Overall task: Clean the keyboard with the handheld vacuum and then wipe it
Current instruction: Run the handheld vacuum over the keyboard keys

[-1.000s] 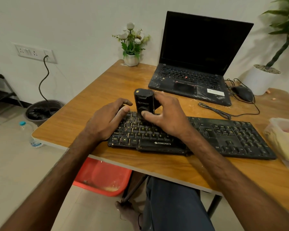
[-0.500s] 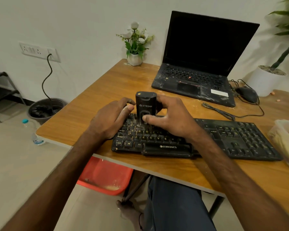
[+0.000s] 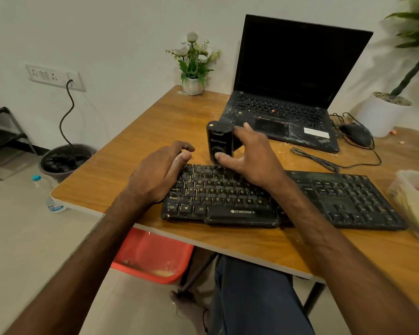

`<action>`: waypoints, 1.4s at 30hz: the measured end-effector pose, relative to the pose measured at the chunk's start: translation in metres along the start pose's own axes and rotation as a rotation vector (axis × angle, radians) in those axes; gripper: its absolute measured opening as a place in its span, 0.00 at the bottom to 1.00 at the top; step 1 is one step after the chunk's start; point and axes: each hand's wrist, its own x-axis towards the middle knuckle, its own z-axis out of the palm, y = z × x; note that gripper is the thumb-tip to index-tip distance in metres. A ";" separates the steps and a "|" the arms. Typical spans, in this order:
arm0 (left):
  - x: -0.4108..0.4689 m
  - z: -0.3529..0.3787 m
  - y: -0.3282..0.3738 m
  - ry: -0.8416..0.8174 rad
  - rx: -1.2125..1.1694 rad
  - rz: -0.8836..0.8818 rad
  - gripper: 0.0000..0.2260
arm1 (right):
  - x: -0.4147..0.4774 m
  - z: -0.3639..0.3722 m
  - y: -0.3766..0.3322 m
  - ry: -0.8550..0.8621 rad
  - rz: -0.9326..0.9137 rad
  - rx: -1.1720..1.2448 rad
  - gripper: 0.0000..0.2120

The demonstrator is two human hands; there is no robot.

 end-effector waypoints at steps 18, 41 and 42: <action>0.004 0.002 -0.001 0.121 0.259 -0.122 0.27 | 0.005 0.013 0.005 -0.003 -0.001 -0.043 0.23; 0.009 0.000 0.001 0.053 0.357 -0.221 0.11 | -0.020 -0.015 0.009 0.065 0.094 -0.033 0.23; 0.009 0.000 0.001 0.051 0.357 -0.222 0.11 | -0.020 -0.016 0.009 0.071 0.108 -0.011 0.23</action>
